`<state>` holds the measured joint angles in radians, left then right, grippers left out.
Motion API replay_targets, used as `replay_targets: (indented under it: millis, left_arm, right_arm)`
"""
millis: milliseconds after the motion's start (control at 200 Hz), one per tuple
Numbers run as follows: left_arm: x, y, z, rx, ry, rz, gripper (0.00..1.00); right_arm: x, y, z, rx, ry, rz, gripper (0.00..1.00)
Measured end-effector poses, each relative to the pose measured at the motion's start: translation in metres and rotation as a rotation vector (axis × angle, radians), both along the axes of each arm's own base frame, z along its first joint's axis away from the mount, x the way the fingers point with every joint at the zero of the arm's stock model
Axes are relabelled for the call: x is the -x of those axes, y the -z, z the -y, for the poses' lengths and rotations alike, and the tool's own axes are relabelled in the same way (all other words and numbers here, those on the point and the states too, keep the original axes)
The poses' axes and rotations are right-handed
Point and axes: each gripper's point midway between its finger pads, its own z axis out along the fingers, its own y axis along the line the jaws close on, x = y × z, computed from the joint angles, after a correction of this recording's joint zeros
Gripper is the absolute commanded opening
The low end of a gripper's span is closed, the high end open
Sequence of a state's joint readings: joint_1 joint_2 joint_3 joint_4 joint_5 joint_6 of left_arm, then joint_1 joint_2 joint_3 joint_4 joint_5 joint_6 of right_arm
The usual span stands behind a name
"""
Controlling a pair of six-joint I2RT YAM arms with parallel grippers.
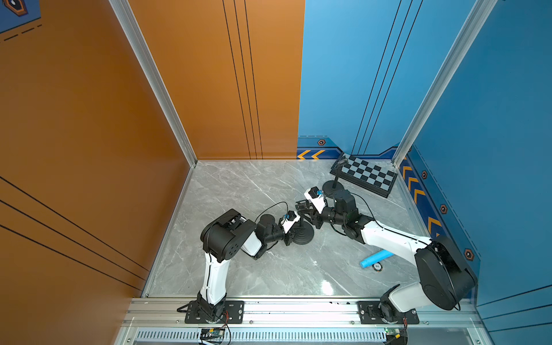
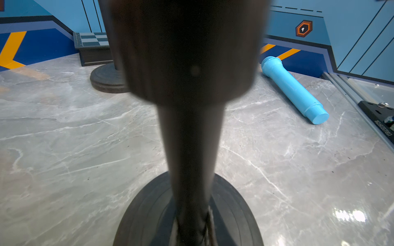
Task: Assemble a microphone stand
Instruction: Screw the microphone stand pole into the microphone stand base.
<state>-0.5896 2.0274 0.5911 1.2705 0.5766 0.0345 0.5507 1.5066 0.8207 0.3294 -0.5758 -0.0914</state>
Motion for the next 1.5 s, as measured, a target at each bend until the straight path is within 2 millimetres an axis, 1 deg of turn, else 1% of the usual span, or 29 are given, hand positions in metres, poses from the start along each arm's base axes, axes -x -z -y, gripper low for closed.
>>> replay_targets:
  millis: [35,75,145,225,370,440,495,580,646,706,751,846,996,1096,1211,1316,1446,1501]
  left_arm:
    - [0.000,0.000,0.000,0.003,-0.002,-0.007,0.17]
    - [0.000,0.000,0.000,0.007,-0.004,-0.013,0.19]
    - [-0.001,0.000,0.000,0.009,-0.012,-0.018,0.22]
    - [-0.003,0.001,-0.001,0.003,-0.025,-0.015,0.23]
    - [-0.005,0.001,-0.002,-0.004,-0.046,-0.008,0.22]
    - [-0.005,0.001,-0.001,-0.009,-0.052,0.001,0.18]
    - [-0.005,0.001,0.000,-0.015,-0.051,0.015,0.14]
    - [-0.005,0.001,0.001,-0.016,-0.055,0.016,0.09]
    - [-0.006,0.001,0.000,-0.015,-0.057,0.012,0.07]
    - [-0.006,0.001,0.000,-0.013,-0.055,0.010,0.07]
    - [-0.006,0.001,-0.001,-0.012,-0.054,0.009,0.07]
    - [-0.005,0.001,-0.003,-0.006,-0.037,0.005,0.07]
    - [0.000,0.001,-0.004,-0.003,-0.003,0.001,0.07]
    - [0.005,0.001,-0.004,0.000,0.027,0.003,0.09]
    - [0.010,0.001,-0.002,0.003,0.062,0.007,0.09]
    - [0.013,0.002,-0.001,0.007,0.083,0.008,0.09]
    - [0.015,0.002,0.000,0.010,0.097,0.015,0.09]
    - [0.015,0.002,0.000,0.010,0.098,0.016,0.09]
  right_arm:
    - [-0.002,0.000,0.000,0.008,-0.003,0.019,0.06]
    - [-0.003,0.000,0.000,0.012,-0.001,0.032,0.00]
    - [-0.003,0.001,-0.001,0.012,0.023,0.054,0.00]
    - [-0.003,0.002,0.001,-0.004,0.123,0.089,0.00]
    - [0.005,0.001,0.005,-0.043,0.404,0.161,0.00]
    - [0.007,0.001,0.008,-0.067,0.515,0.165,0.00]
    - [0.005,0.001,0.010,-0.080,0.570,0.163,0.00]
    - [0.004,0.001,0.010,-0.082,0.589,0.163,0.16]
    - [0.002,0.001,0.008,-0.069,0.561,0.157,0.31]
    - [0.000,0.000,0.007,-0.065,0.507,0.150,0.39]
    - [0.000,-0.001,0.007,-0.057,0.446,0.146,0.43]
    - [0.001,-0.001,0.011,-0.036,0.307,0.111,0.46]
    - [0.006,0.001,0.016,-0.001,0.109,0.057,0.47]
    - [0.018,0.006,0.018,0.025,-0.014,0.023,0.47]
    - [0.030,0.011,0.015,0.047,-0.130,-0.007,0.47]
    - [0.028,0.014,0.009,0.061,-0.186,-0.024,0.45]
    - [0.023,0.019,0.004,0.068,-0.209,-0.031,0.41]
    - [0.023,0.021,0.004,0.071,-0.210,-0.034,0.35]
